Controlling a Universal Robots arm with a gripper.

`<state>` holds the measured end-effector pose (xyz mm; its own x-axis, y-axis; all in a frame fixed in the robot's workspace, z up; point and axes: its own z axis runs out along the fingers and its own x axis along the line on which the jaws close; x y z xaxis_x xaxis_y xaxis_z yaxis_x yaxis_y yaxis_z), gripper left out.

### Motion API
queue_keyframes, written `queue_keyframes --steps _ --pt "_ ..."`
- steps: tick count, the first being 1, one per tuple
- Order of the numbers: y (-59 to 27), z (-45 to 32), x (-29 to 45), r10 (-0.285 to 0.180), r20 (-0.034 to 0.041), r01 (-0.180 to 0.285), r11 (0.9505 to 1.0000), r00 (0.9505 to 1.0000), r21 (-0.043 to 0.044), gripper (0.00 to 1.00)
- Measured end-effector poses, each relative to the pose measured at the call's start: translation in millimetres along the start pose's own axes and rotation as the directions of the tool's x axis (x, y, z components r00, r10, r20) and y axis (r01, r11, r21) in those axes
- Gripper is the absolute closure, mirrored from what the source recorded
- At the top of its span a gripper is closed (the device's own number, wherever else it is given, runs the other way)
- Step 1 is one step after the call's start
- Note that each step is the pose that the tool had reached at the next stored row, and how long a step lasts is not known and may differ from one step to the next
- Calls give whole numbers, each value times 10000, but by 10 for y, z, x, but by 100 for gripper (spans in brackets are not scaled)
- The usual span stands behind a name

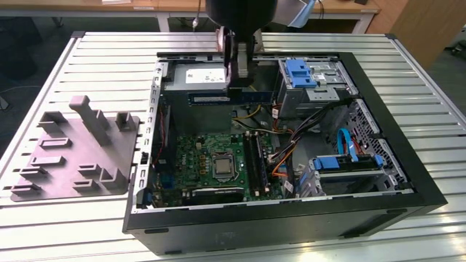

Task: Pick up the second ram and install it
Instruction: 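Pick up the second ram and move it above second insertion slot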

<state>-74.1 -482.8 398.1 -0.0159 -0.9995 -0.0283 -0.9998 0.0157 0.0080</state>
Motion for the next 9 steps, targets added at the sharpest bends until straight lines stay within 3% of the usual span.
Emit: queue_keyframes --steps 9 --pt "-22 134 10 1 -1 -1 10000 10000 0 89"
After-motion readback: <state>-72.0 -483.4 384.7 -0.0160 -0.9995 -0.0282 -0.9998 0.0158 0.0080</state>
